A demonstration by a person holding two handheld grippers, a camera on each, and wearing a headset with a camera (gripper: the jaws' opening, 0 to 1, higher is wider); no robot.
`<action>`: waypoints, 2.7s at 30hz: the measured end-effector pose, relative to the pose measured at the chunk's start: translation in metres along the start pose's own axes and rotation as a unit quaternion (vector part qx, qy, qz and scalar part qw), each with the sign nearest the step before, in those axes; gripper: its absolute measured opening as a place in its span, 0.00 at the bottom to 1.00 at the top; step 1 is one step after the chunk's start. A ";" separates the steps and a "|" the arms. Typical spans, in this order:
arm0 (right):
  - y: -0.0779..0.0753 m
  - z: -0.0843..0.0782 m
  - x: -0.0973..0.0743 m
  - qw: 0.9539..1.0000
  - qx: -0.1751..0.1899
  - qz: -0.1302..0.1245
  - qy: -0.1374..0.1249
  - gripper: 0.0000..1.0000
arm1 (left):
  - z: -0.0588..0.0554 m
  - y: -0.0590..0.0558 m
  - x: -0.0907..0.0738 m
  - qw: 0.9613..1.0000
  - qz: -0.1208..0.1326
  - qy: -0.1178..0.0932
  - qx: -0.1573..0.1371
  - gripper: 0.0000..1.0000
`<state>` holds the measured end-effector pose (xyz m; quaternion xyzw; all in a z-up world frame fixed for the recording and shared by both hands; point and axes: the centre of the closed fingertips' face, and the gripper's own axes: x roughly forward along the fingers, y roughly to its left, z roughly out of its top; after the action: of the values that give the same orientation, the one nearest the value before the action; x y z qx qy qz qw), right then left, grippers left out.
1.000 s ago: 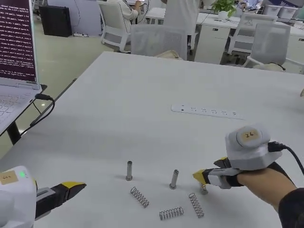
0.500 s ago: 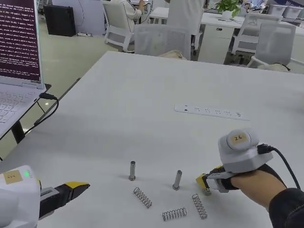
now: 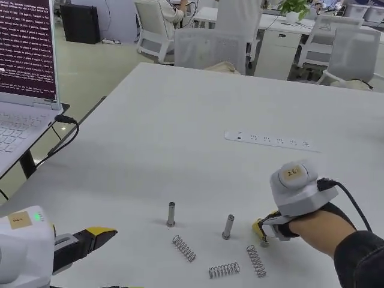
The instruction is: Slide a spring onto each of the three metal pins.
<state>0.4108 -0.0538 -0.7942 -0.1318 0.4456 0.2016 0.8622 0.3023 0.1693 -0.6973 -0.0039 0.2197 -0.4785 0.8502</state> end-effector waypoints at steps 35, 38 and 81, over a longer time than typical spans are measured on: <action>0.004 0.006 -0.006 1.000 -0.008 0.012 0.003 0.06 | 0.001 0.000 0.001 1.000 -0.002 -0.004 -0.001 0.77; 0.003 0.008 -0.010 1.000 -0.008 0.011 -0.002 0.06 | 0.002 0.000 0.001 1.000 -0.003 -0.005 0.000 0.77; 0.002 0.008 -0.041 0.998 0.020 0.002 -0.068 0.06 | 0.007 -0.004 0.000 1.000 -0.009 -0.004 0.012 0.77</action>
<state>0.3942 -0.0580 -0.7565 -0.0997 0.3905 0.2027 0.8925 0.3015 0.1657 -0.6899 0.0026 0.2101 -0.4887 0.8467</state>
